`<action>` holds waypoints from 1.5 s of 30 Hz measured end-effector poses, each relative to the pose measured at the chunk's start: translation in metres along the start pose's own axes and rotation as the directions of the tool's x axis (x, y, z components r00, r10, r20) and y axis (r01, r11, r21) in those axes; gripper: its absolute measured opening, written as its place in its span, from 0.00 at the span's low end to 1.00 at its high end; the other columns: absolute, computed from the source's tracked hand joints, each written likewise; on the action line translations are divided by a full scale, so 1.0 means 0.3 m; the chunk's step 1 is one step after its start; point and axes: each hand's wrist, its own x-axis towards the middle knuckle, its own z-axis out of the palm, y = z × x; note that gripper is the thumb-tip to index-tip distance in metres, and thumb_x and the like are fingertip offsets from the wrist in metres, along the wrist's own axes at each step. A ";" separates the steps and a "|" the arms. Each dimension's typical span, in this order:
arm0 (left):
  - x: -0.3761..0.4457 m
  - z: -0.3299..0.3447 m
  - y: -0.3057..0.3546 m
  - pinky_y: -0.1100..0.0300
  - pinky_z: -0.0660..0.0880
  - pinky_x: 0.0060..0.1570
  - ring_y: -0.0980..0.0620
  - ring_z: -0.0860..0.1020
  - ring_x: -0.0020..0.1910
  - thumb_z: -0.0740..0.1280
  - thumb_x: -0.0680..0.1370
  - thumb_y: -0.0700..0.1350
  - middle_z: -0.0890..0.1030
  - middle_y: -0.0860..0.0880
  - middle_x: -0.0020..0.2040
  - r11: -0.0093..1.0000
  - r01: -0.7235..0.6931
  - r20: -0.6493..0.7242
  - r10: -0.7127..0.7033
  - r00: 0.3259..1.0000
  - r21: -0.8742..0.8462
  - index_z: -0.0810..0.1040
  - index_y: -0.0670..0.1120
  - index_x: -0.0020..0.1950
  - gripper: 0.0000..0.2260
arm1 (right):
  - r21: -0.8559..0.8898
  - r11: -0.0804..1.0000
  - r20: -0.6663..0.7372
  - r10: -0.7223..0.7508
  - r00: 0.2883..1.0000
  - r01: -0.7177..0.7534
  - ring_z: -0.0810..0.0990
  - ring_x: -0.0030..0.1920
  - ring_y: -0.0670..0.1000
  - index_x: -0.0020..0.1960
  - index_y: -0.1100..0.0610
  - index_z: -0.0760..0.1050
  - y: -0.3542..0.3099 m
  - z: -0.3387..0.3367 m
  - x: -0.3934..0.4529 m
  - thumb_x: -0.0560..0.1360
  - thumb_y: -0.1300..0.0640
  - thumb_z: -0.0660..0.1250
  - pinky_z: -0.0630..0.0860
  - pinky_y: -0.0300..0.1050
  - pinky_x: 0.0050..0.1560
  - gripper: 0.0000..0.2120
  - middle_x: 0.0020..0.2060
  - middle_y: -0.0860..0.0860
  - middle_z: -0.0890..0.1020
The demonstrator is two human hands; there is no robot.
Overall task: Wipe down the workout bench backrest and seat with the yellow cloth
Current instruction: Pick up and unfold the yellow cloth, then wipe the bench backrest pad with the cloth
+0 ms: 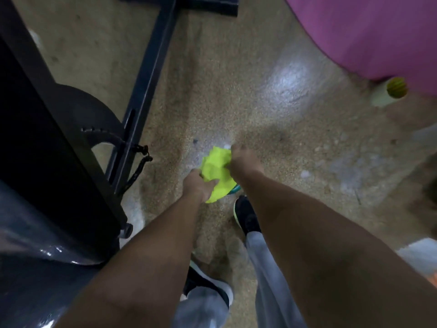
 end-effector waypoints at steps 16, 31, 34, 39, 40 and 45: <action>-0.732 -0.861 0.860 0.61 0.64 0.36 0.53 0.72 0.34 0.66 0.75 0.40 0.76 0.52 0.36 0.733 -0.585 -0.547 0.348 0.761 -0.348 0.74 0.46 0.44 0.02 | 0.725 0.674 -0.393 0.233 0.890 0.144 0.79 0.62 0.62 0.60 0.61 0.78 -0.556 -1.036 -0.390 0.82 0.49 0.66 0.73 0.50 0.62 0.16 0.59 0.61 0.82; -1.227 -1.887 1.241 0.61 0.73 0.36 0.60 0.74 0.32 0.66 0.78 0.42 0.77 0.55 0.35 0.320 -0.936 -0.929 0.279 0.244 -0.150 0.75 0.45 0.46 0.02 | 0.047 0.500 -0.987 -0.108 0.116 0.865 0.78 0.60 0.62 0.65 0.62 0.79 -1.404 -1.815 -0.845 0.76 0.48 0.65 0.73 0.48 0.63 0.23 0.59 0.63 0.78; -1.171 -1.923 1.164 0.59 0.72 0.36 0.58 0.73 0.31 0.67 0.77 0.46 0.76 0.54 0.33 0.495 -0.853 -0.909 0.259 0.326 -0.164 0.76 0.47 0.45 0.04 | -0.171 0.780 -0.914 -0.354 0.199 0.603 0.66 0.74 0.67 0.73 0.58 0.73 -1.435 -1.780 -0.802 0.76 0.44 0.65 0.64 0.65 0.73 0.29 0.75 0.66 0.67; -1.114 -1.928 1.062 0.64 0.69 0.36 0.56 0.75 0.34 0.69 0.76 0.50 0.78 0.53 0.34 0.613 -0.787 -0.836 0.393 0.383 -0.073 0.78 0.48 0.39 0.09 | -0.436 0.815 -0.827 -0.530 0.187 0.382 0.48 0.82 0.65 0.79 0.63 0.62 -1.419 -1.828 -0.757 0.83 0.48 0.56 0.45 0.71 0.77 0.30 0.82 0.63 0.51; -1.103 -1.946 1.049 0.66 0.70 0.36 0.59 0.75 0.34 0.69 0.76 0.52 0.78 0.54 0.34 0.616 -0.783 -0.840 0.381 0.387 -0.082 0.78 0.50 0.39 0.08 | -0.485 0.791 -0.804 -0.571 0.167 0.374 0.48 0.82 0.65 0.79 0.64 0.62 -1.443 -1.845 -0.756 0.82 0.53 0.56 0.43 0.70 0.77 0.28 0.82 0.63 0.52; -0.952 -2.069 0.989 0.54 0.75 0.54 0.52 0.78 0.49 0.64 0.72 0.60 0.79 0.50 0.48 0.693 -0.693 -0.897 0.156 0.413 -0.198 0.78 0.53 0.50 0.13 | -0.671 0.603 -0.640 -0.765 0.073 0.431 0.60 0.80 0.64 0.75 0.62 0.70 -1.401 -1.799 -0.738 0.82 0.51 0.56 0.50 0.67 0.79 0.25 0.78 0.62 0.65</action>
